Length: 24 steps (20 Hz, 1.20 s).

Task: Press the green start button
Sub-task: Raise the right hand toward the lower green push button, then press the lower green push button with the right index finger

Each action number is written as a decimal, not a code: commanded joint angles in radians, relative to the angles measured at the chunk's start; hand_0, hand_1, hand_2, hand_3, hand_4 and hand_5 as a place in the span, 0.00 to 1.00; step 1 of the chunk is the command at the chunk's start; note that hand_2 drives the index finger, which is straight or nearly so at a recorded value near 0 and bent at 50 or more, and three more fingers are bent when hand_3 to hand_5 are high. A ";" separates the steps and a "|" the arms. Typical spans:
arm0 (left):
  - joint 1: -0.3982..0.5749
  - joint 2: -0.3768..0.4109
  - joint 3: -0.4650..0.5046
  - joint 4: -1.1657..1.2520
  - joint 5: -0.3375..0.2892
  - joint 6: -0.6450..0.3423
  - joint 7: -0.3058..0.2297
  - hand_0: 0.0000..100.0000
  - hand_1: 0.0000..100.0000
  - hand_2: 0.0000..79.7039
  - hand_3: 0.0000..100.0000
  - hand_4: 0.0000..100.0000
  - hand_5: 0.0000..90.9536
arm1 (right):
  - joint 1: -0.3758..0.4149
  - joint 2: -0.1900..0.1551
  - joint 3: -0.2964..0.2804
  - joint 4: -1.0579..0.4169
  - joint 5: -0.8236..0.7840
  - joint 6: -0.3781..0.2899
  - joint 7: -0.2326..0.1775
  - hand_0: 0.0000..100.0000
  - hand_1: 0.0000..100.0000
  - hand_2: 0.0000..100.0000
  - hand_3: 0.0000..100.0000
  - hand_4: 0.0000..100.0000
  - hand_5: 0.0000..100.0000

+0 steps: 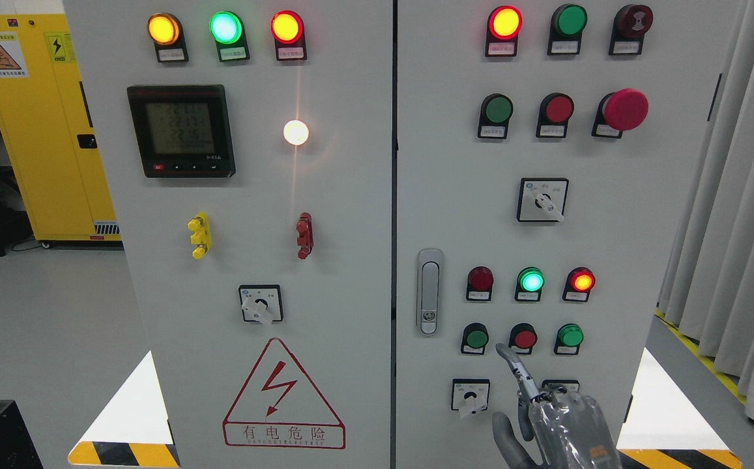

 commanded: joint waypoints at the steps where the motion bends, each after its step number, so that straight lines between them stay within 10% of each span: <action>1: 0.000 0.000 0.000 0.000 0.000 0.000 -0.001 0.12 0.56 0.00 0.00 0.00 0.00 | -0.045 -0.001 0.047 0.086 -0.002 0.001 -0.001 0.66 0.92 0.00 0.98 1.00 1.00; 24: 0.000 0.000 0.000 0.000 0.000 0.000 -0.001 0.12 0.56 0.00 0.00 0.00 0.00 | -0.091 0.001 0.051 0.163 -0.014 0.016 -0.009 0.66 0.90 0.00 0.99 1.00 1.00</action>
